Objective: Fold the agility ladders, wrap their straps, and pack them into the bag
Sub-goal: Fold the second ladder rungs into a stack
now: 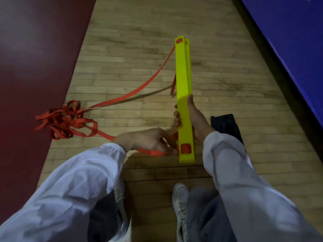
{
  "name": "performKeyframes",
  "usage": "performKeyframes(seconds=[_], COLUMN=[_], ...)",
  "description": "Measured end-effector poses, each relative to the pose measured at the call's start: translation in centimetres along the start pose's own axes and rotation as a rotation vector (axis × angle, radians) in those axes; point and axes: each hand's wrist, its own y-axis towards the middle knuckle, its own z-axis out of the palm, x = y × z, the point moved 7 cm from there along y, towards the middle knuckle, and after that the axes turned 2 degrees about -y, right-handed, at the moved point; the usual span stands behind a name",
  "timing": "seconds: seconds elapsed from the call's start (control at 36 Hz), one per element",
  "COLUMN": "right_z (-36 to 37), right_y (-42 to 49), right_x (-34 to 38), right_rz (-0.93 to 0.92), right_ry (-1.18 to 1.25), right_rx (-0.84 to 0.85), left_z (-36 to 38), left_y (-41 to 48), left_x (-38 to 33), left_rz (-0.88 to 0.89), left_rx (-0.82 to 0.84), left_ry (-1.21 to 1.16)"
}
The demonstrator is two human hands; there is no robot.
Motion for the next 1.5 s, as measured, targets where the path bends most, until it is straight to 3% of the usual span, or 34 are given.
performKeyframes(seconds=[0.08,0.22,0.33,0.5,0.67,0.83,1.06,1.17,1.42,1.5], right_z=[0.4,0.7,0.2,-0.7,0.6,1.6,1.3,1.8,1.8,1.3], right_y=[0.0,-0.2,-0.1,-0.4,-1.4,-2.0,-2.0,-1.5,0.5,0.5], right_x=[-0.1,0.2,0.8,0.7,-0.6,-2.7,-3.8,-3.2,-1.7,-1.4], right_rz=[0.022,0.036,-0.006,-0.137,-0.104,-0.083,-0.075,-0.102,-0.249,-0.217], right_ry=[0.025,0.098,0.126,-0.146,-0.358,-0.566,-0.748,-0.797,-0.619,-0.646], right_rx=[0.039,0.087,0.072,-0.054,0.006,0.127,0.184,0.175,-0.034,-0.07], left_z=[-0.8,-0.2,-0.4,-0.7,-9.0,-12.9,-12.6,-11.3,-6.4,-8.9], left_y=[0.6,1.0,1.2,2.3,0.8,-0.5,-1.3,-0.5,3.0,1.3], left_x=[-0.2,1.5,2.6,2.8,3.5,3.0,4.7,3.7,0.4,0.9], left_rz=[0.073,0.048,0.071,0.024,0.062,0.202,0.067,0.092,0.084,0.102], left_rx=[-0.096,-0.069,-0.111,-0.159,-0.645,-0.767,-0.928,-0.971,-0.853,-1.076], left_ry=[-0.002,0.145,0.118,0.077,-0.865,-1.289,-1.068,-1.059,-0.834,-0.782])
